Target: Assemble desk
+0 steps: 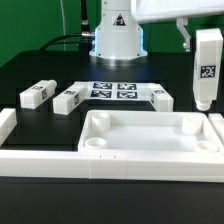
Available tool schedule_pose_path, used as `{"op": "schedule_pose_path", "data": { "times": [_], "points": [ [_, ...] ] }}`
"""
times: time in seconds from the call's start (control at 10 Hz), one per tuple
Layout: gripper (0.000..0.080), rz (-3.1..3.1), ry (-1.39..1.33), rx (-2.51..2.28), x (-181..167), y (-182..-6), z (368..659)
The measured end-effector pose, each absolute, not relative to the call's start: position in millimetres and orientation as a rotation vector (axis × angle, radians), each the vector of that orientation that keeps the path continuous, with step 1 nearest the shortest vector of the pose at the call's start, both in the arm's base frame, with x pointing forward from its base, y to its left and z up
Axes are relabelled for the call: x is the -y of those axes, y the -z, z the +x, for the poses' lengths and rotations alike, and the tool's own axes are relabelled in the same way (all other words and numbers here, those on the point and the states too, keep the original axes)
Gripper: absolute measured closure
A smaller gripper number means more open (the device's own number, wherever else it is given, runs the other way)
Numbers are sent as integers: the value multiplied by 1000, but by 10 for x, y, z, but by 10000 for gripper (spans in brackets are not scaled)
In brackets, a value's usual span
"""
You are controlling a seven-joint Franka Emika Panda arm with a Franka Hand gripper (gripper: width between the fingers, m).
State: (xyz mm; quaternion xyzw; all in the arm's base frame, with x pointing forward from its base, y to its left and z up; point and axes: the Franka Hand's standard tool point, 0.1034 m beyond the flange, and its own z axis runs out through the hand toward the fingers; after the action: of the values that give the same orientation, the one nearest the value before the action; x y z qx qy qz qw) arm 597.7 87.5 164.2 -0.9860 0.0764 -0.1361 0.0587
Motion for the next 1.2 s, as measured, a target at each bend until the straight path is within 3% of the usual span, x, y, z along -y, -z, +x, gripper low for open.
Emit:
{"op": "schedule_pose_path", "data": {
  "times": [0.3, 0.6, 1.2],
  "points": [
    [511, -2982, 438, -224, -922, -1610, 5953],
    [511, -2924, 705, -201, -964, -1614, 6037],
    [511, -2939, 724, -159, -859, -1519, 6088]
  ]
}}
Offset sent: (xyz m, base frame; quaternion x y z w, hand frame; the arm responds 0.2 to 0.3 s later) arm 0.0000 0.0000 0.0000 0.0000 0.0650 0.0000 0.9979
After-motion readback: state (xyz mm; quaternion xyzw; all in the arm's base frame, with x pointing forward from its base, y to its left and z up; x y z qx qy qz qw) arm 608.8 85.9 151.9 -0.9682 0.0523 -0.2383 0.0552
